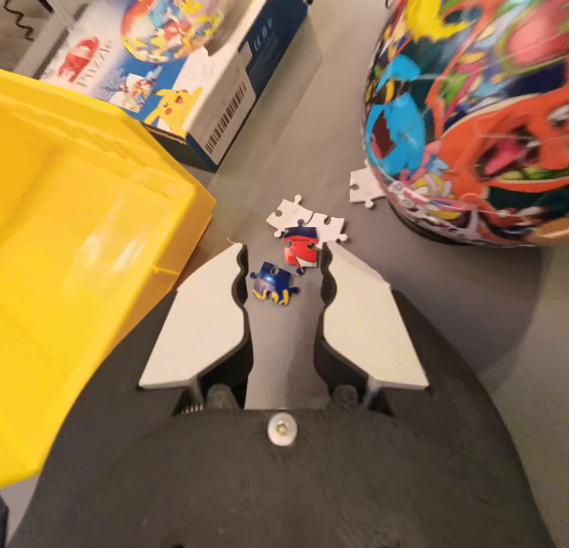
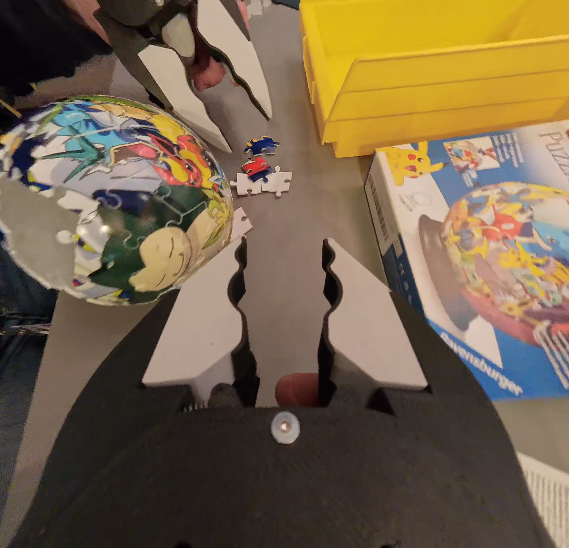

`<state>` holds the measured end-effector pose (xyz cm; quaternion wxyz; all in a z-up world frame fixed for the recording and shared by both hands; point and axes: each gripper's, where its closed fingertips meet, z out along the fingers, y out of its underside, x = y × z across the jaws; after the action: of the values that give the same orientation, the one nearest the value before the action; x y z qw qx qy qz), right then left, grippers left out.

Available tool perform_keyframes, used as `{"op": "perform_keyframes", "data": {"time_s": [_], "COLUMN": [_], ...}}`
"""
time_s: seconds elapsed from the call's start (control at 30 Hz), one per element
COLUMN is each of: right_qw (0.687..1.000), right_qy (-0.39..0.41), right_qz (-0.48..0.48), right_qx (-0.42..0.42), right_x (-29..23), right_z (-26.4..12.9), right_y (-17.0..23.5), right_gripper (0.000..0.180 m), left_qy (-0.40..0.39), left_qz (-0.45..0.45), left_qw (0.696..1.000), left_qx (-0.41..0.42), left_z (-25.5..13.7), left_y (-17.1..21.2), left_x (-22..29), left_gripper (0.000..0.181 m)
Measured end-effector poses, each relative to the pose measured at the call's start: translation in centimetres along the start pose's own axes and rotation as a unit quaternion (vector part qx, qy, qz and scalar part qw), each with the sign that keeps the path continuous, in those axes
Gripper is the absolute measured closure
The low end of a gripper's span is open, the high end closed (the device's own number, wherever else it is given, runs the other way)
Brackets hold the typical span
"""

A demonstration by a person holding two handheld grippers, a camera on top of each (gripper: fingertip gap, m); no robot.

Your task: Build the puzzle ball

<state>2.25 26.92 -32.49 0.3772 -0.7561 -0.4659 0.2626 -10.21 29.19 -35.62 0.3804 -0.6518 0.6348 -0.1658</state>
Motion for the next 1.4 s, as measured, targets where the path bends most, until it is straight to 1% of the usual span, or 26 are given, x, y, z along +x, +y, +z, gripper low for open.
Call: {"op": "perform_keyframes", "data": {"time_s": [0.03,0.1,0.17,0.27,0.33,0.47,0.53,0.6,0.67,0.77,0.8,0.83,0.87,0.93,0.97,1.0,1.1,1.2,1.23,1.3,1.37,1.4], "right_qw": [1.000,1.000,1.000,1.000,1.000,1.000,1.000,1.000,1.000,0.999,0.999,0.999,0.999,0.998,0.998,0.998,0.997,0.997,0.997,0.997,0.996,0.996], "right_qy": [-0.002,-0.009,-0.017,-0.022,-0.028,-0.022,-0.015,-0.006,0.007,0.024,0.027,0.032,0.039,0.050,0.054,0.058,0.065,0.073,0.075,0.072,0.076,0.080], "right_qz": [-0.005,-0.015,-0.014,-0.001,0.007,0.020,0.016,0.011,0.011,0.022,0.025,0.023,0.019,0.009,0.005,0.001,0.000,-0.004,0.000,0.014,0.027,0.033], "right_qx": [-0.008,-0.014,-0.010,-0.009,-0.003,-0.002,-0.002,-0.003,-0.003,0.007,0.012,0.018,0.023,0.032,0.034,0.036,0.042,0.033,0.030,0.026,0.024,0.028], "right_x": [0.1,0.1,0.1,0.5,0.5,0.5,0.2,-0.2,-0.6,-1.2,-1.5,-1.9,-2.2,-3.0,-3.3,-3.5,-4.1,-4.8,-4.9,-5.2,-5.3,-5.3], "right_z": [0.7,1.7,2.2,2.6,2.3,1.6,1.1,0.4,-0.5,-1.9,-2.3,-2.7,-3.2,-4.0,-4.3,-4.6,-5.1,-5.4,-5.5,-5.7,-6.0,-6.2], "right_y": [-0.1,-0.4,-0.7,-0.6,-0.6,-0.5,-0.6,-0.9,-1.2,-1.8,-2.1,-2.5,-3.0,-4.0,-4.4,-4.7,-5.1,-4.4,-4.0,-3.0,-2.1,-1.9], "right_gripper": [0.132,0.133,0.133,0.134,0.135,0.134,0.135,0.135,0.135,0.137,0.137,0.137,0.137,0.137,0.137,0.138,0.138,0.139,0.139,0.139,0.139,0.139], "left_qy": [-0.002,0.019,0.023,0.051,0.051,0.044,0.055,0.051,0.065,0.077,0.081,0.090,0.100,0.091,0.101,0.107,0.066,0.038,0.040,0.054,0.084,0.086], "left_qz": [0.012,0.045,0.053,0.053,0.051,0.057,0.046,0.029,-0.002,-0.082,-0.108,-0.144,-0.170,-0.172,-0.175,-0.179,-0.130,-0.130,-0.115,-0.108,-0.092,-0.079], "left_qw": [1.000,0.998,0.997,0.996,0.996,0.996,0.996,0.998,0.998,0.991,0.985,0.975,0.967,0.965,0.962,0.962,0.982,0.987,0.990,0.991,0.992,0.993], "left_qx": [-0.014,-0.039,-0.058,-0.052,-0.047,-0.051,-0.046,-0.033,-0.009,0.068,0.107,0.143,0.160,0.179,0.183,0.178,0.120,0.089,0.077,0.062,0.037,0.027], "left_z": [0.6,1.7,2.6,3.0,3.1,3.0,2.8,2.7,2.4,1.1,0.3,-0.6,-1.4,-2.6,-3.1,-3.2,-3.2,-3.8,-4.2,-5.1,-6.0,-6.1], "left_y": [0.2,0.8,1.6,1.7,1.7,1.8,1.7,1.4,1.0,-0.6,-1.5,-2.4,-2.8,-3.4,-3.7,-3.7,-2.0,-0.2,0.4,1.1,1.5,1.5], "left_x": [-0.1,0.4,0.4,1.1,1.2,1.0,1.4,1.5,1.9,1.5,1.1,0.7,0.4,-0.4,-0.4,-0.4,-0.9,-1.0,-0.4,1.0,3.5,4.6], "left_gripper": [0.135,0.135,0.136,0.152,0.163,0.163,0.163,0.164,0.164,0.164,0.180,0.181,0.181,0.181,0.181,0.181,0.181,0.180,0.173,0.167,0.149,0.145]}}
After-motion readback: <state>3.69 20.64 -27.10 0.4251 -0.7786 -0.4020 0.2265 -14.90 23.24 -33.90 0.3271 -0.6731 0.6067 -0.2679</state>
